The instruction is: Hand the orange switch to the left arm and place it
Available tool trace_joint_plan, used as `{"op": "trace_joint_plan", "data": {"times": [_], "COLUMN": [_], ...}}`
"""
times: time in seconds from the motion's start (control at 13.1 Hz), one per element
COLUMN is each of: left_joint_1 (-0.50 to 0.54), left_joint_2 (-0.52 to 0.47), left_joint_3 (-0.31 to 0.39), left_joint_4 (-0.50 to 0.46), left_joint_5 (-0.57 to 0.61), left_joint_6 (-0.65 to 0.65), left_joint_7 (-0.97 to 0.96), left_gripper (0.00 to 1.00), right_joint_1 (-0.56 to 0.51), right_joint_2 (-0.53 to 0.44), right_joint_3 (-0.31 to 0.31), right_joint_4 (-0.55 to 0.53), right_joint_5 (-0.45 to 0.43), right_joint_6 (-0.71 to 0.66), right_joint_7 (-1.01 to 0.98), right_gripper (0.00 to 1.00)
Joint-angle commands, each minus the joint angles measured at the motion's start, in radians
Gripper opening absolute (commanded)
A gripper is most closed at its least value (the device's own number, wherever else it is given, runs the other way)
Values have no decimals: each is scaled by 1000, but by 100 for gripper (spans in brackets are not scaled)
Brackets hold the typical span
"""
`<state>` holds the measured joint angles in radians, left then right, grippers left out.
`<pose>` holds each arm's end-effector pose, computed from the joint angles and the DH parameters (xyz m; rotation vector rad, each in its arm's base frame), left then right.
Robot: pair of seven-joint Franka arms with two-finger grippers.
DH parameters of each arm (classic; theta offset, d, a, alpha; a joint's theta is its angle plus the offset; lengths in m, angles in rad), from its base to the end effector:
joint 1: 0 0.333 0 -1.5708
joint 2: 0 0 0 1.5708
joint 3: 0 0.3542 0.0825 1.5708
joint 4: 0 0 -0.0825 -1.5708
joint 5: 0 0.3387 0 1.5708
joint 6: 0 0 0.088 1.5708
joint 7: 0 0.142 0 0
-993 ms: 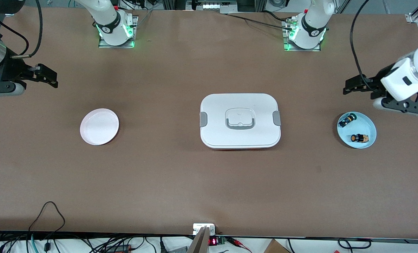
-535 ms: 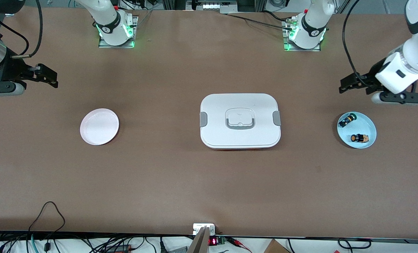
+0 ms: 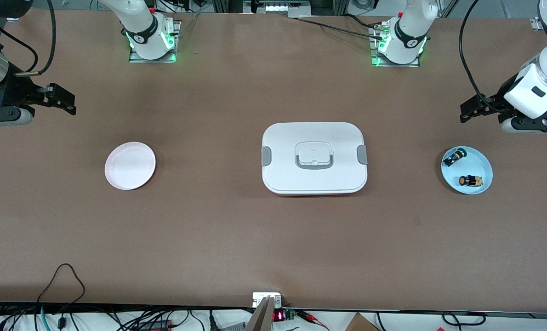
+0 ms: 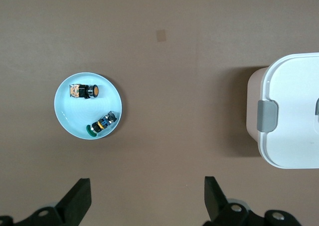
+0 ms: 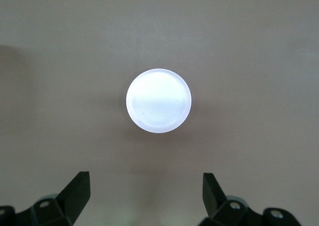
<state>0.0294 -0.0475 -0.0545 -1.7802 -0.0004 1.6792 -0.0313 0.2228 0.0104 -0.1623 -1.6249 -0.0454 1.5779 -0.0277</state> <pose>0.4933 -0.0130 0.5710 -3.1368 -0.0100 0.0839 0.5086 0.0248 0.6002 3.0893 0.1388 -0.0874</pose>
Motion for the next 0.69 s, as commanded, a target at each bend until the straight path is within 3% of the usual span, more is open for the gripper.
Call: {"op": "trace_joint_plan", "data": {"times": [0.0, 0.08, 0.61], "left_joint_1": [-58, -66, -71], "left_joint_2": [3, 8, 12], "left_joint_3": [47, 76, 70], "left_joint_4": [16, 18, 21], "left_joint_5": [-13, -10, -4], "left_joint_6": [-7, -4, 4], "left_joint_7": [-2, -2, 10], "left_gripper": [100, 100, 100], "right_joint_1": [1, 1, 1], "right_joint_2": [-1, -1, -1], "right_joint_3": [0, 0, 3], "right_joint_4": [16, 16, 16], "right_joint_5": [12, 13, 12], "right_joint_6": [-19, -19, -19], "right_joint_7": [-8, -8, -6], "right_gripper": [100, 100, 100]}}
